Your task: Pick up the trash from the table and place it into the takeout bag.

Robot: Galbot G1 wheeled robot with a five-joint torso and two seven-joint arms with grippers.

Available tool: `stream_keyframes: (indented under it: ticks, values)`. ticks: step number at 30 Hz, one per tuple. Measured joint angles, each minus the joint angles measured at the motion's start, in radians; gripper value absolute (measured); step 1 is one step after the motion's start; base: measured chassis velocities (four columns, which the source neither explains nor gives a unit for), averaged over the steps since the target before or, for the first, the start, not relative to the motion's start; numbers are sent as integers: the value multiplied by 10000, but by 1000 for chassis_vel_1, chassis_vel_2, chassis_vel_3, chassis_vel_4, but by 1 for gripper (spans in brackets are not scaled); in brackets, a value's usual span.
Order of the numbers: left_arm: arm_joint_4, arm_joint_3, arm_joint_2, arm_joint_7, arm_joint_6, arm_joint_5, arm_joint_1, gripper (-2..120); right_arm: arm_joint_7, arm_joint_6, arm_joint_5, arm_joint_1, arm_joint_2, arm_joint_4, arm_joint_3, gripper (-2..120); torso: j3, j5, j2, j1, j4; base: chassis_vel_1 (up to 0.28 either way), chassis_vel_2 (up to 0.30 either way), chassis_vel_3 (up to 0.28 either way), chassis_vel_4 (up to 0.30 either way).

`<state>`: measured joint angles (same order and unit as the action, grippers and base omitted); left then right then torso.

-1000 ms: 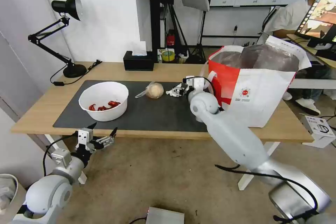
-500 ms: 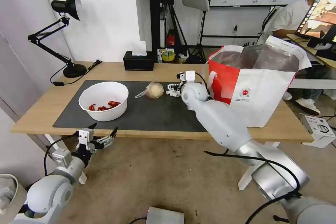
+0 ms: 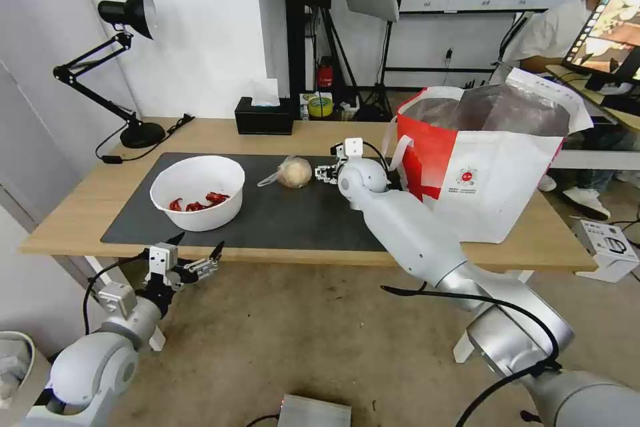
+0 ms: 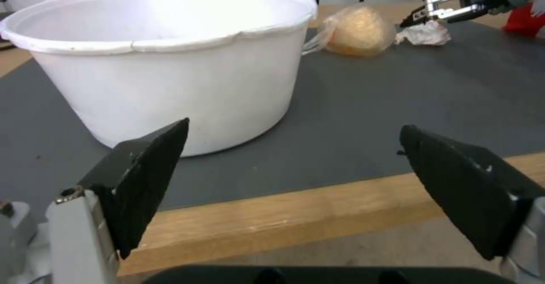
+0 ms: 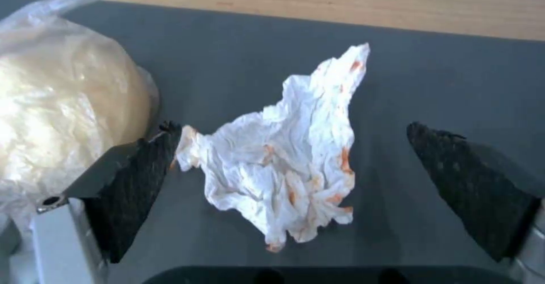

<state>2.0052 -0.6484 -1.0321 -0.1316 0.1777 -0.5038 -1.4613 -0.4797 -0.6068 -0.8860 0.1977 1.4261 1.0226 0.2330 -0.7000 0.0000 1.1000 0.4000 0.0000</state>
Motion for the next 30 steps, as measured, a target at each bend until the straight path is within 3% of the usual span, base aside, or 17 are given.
stream_keyframes:
  ticks: [12,30]
  values:
    - [6,49,-45,0,-17,21,-7,100,133,-31,-55,39,2,-275,6,99,0,0,1,0,0,0,0,0,0]
    - [0,82,-95,0,-73,33,-3,100,5,23,-288,256,-113,-120,-66,37,2,-1,1,-3,-4,0,0,0,0]
